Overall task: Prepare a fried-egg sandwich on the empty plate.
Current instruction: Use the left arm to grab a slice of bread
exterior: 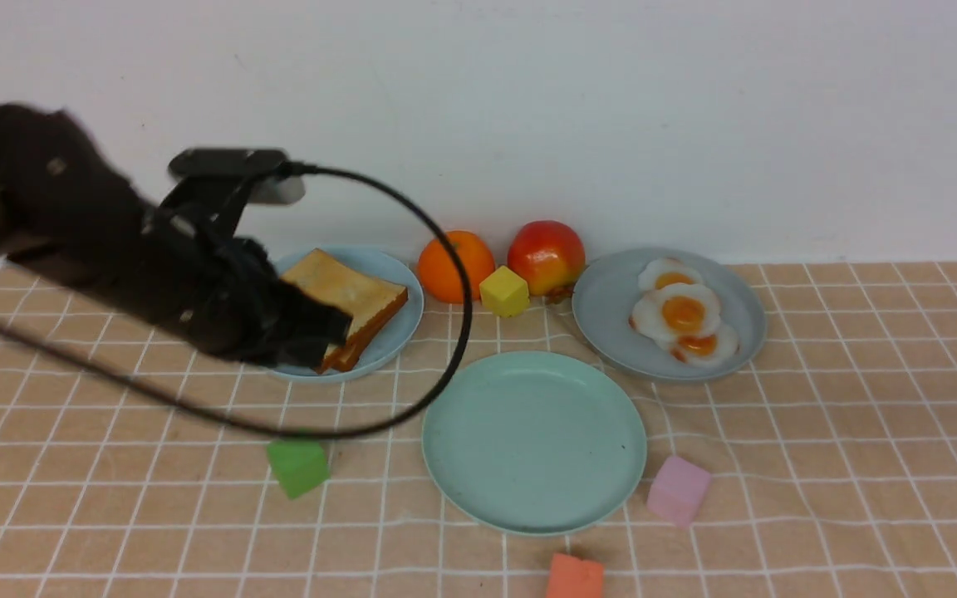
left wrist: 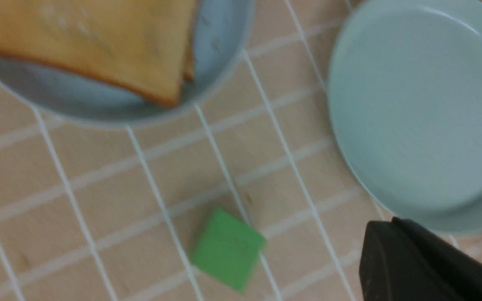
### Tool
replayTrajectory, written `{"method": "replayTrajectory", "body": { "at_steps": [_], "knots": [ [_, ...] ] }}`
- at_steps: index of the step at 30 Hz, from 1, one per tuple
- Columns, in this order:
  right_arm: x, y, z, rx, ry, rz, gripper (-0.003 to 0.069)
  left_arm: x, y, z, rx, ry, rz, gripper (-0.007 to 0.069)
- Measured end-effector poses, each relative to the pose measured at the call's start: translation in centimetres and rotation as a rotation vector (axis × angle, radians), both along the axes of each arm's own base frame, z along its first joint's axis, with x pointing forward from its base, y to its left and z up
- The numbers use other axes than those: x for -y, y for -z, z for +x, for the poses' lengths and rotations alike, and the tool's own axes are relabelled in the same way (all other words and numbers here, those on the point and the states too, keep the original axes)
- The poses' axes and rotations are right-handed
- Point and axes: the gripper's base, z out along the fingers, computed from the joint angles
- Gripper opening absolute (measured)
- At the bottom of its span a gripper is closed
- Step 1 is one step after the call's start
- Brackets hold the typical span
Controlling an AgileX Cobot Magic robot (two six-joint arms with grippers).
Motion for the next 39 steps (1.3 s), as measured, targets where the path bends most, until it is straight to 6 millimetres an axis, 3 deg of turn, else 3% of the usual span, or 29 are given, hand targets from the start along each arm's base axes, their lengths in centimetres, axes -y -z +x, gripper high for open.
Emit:
{"method": "replayTrajectory", "body": {
  "at_steps": [10,15,18,19,21,27,39],
  "knots": [
    [0.0,-0.3,0.2,0.032,0.011,0.013,0.0099,1.3,2.1,7.4,-0.064,0.003,0.11,-0.0009],
    [0.0,-0.2,0.2,0.025,0.008,0.015,0.0106,1.9,4.1,10.3,-0.026,0.04,0.149,0.0069],
    [-0.1,-0.1,0.0,0.007,0.002,0.012,0.0106,2.0,5.0,10.9,-0.012,0.08,0.186,0.0128],
    [-0.1,0.0,-0.1,-0.011,-0.005,0.009,0.0109,1.9,5.8,11.3,-0.007,0.108,0.224,0.0197],
    [-0.1,0.1,-0.2,-0.026,-0.01,0.007,0.011,1.8,6.4,11.6,0.005,0.125,0.257,0.0258],
    [-0.1,0.2,-0.2,-0.033,-0.013,0.007,0.0114,1.7,8.0,12.9,0.086,0.129,0.303,0.0378],
    [-0.2,0.3,-0.3,-0.048,-0.019,0.011,0.0118,1.9,8.7,12.9,0.076,0.18,0.312,0.0396]
  ]
}}
